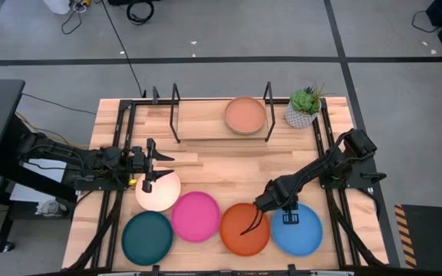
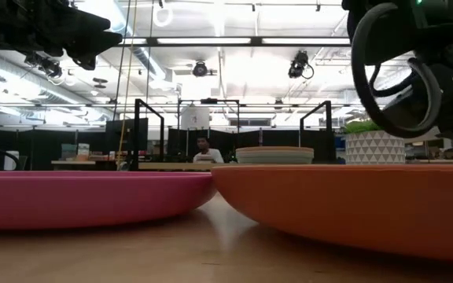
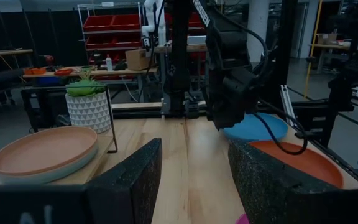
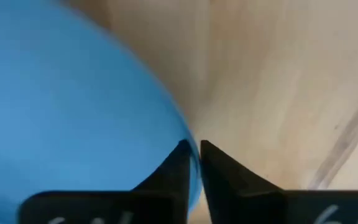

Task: Place and stack plates onto a shelf
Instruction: Put the blue plate on the shelf

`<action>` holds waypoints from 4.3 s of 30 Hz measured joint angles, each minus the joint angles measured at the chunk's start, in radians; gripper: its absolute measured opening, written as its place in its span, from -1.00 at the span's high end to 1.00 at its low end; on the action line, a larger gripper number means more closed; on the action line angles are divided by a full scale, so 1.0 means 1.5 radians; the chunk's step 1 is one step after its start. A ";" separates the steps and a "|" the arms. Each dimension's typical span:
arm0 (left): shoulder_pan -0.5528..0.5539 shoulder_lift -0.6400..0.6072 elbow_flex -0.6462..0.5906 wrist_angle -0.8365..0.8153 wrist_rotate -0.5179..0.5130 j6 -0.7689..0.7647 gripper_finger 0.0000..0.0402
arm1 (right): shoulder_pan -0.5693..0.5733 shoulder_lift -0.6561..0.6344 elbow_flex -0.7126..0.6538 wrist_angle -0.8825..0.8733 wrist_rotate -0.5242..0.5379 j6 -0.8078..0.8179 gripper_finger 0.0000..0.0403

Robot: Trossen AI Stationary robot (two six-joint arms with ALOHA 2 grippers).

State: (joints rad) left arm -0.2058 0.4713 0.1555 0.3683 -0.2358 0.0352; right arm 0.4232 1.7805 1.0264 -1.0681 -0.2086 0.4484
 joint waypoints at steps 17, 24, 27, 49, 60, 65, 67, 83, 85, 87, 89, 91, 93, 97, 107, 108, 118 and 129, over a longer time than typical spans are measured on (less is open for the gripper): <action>0.000 0.000 0.000 0.000 0.000 -0.002 0.04 | -0.053 -0.067 0.088 -0.136 0.029 -0.134 0.94; 0.000 0.000 0.000 0.000 0.000 -0.003 0.04 | -0.166 -0.062 0.197 -0.156 0.037 -0.152 0.94; 0.000 0.000 0.000 0.001 0.000 -0.004 0.04 | -0.229 -0.048 0.235 -0.136 0.055 -0.153 0.93; 0.000 0.000 0.000 -0.001 0.000 -0.021 0.04 | -0.559 0.308 0.801 -0.170 0.069 -0.401 0.93; 0.000 0.000 0.000 -0.011 0.000 -0.016 0.04 | -0.644 0.348 0.859 -0.070 0.005 -0.503 0.93; 0.000 0.000 0.000 -0.011 0.000 -0.011 0.04 | -0.658 0.350 0.859 -0.010 -0.034 -0.498 0.93; 0.000 0.000 0.000 -0.011 0.000 -0.011 0.04 | -0.658 0.350 0.859 0.001 -0.049 -0.502 0.93; 0.002 -0.001 0.000 0.079 -0.082 -0.075 0.04 | -0.602 0.247 0.867 -0.042 -0.047 -0.608 0.93; 0.002 0.001 0.000 0.064 -0.103 -0.079 0.04 | -0.601 0.237 0.867 -0.051 -0.048 -0.608 0.93; 0.003 0.012 0.000 0.064 -0.106 -0.079 0.04 | -0.603 0.233 0.867 -0.064 -0.049 -0.601 0.93; 0.009 0.024 0.000 0.071 -0.115 -0.079 0.04 | -0.606 0.233 0.866 -0.076 -0.048 -0.589 0.93; 0.017 0.038 0.004 0.070 -0.127 -0.079 0.04 | -0.607 0.237 0.861 -0.082 -0.044 -0.573 0.93; 0.028 0.060 0.018 0.071 -0.146 -0.081 0.04 | -0.607 0.240 0.859 -0.092 -0.028 -0.555 0.93; 0.041 0.117 0.062 0.029 -0.166 -0.077 0.04 | -0.599 0.242 0.859 -0.109 -0.015 -0.531 0.93; 0.022 0.299 0.222 -0.144 -0.173 0.414 0.04 | -0.595 0.242 0.859 -0.188 -0.018 -0.495 0.92; 0.019 0.317 0.232 -0.142 -0.183 0.473 0.04 | -0.596 0.242 0.859 -0.196 -0.017 -0.492 0.92; -0.001 0.489 0.259 0.022 -0.340 0.945 0.03 | -0.603 0.260 0.859 -0.203 -0.014 -0.447 0.92; 0.017 0.588 0.259 0.112 -0.353 1.212 -0.25 | -0.600 0.263 0.859 -0.203 -0.019 -0.418 0.92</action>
State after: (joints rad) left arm -0.1806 1.3539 0.5442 0.5364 -0.7658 1.8529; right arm -0.4771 2.1750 2.3146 -1.3723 -0.2371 -0.1780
